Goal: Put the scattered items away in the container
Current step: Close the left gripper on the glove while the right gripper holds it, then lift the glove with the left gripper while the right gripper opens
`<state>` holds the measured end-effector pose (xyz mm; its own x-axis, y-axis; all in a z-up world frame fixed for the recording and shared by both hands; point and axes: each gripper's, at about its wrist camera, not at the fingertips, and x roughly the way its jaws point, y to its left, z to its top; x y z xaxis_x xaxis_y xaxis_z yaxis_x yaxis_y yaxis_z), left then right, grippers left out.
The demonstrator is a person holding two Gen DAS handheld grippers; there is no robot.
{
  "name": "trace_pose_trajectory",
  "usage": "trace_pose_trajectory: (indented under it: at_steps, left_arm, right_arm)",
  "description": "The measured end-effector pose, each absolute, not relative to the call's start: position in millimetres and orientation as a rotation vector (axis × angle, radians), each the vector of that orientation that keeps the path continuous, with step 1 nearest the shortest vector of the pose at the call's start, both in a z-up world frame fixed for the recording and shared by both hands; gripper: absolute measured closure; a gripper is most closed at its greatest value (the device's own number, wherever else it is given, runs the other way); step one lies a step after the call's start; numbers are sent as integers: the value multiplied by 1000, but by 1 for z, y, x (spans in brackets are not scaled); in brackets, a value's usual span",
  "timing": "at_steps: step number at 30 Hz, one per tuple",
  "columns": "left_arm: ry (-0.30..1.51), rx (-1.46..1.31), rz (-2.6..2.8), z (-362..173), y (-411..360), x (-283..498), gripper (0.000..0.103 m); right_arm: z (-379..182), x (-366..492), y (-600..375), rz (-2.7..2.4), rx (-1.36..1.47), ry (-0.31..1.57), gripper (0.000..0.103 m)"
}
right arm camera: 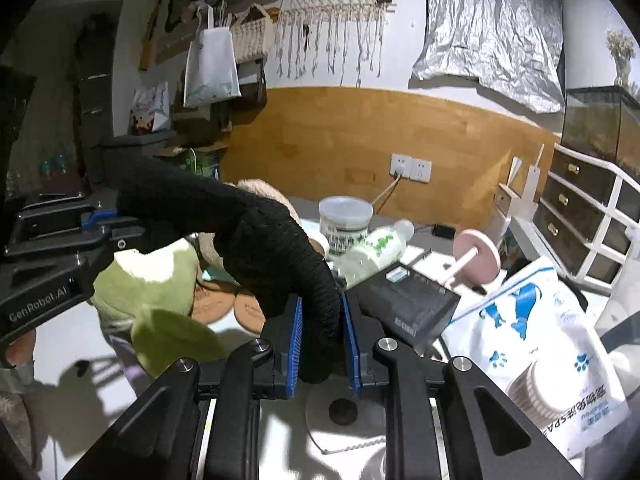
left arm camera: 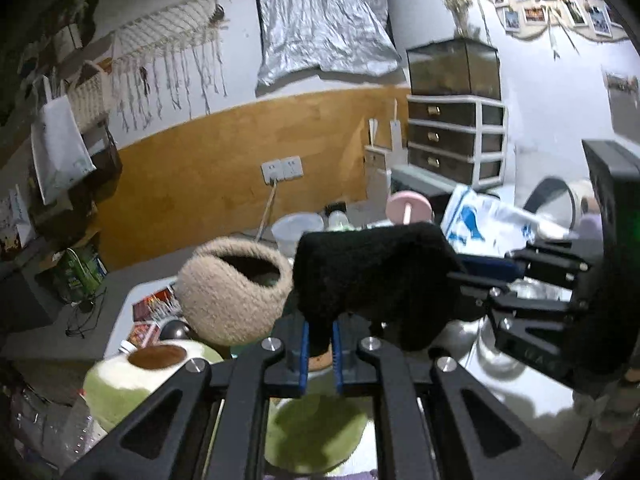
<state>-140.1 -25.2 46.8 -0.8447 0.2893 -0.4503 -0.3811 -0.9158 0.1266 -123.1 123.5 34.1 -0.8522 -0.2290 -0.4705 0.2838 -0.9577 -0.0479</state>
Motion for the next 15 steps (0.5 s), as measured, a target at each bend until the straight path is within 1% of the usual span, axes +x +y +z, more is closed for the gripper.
trace_pose_trajectory:
  at_steps: [6, 10, 11, 12, 15]
  left_arm:
    - [251, -546, 2726, 72, -27, -133, 94]
    - [250, -498, 2732, 87, -24, -127, 95]
    - [248, -490, 2732, 90, -23, -126, 95]
    - [248, -485, 2731, 92, -22, -125, 95]
    - [257, -478, 2725, 94, -16, -125, 95]
  right_arm:
    - [58, -120, 122, -2799, 617, 181, 84]
    - [72, -117, 124, -2816, 573, 190, 84]
    - [76, -117, 125, -2823, 557, 191, 87]
    - [78, -116, 126, -2822, 553, 185, 97]
    - [77, -114, 131, -2803, 560, 157, 97]
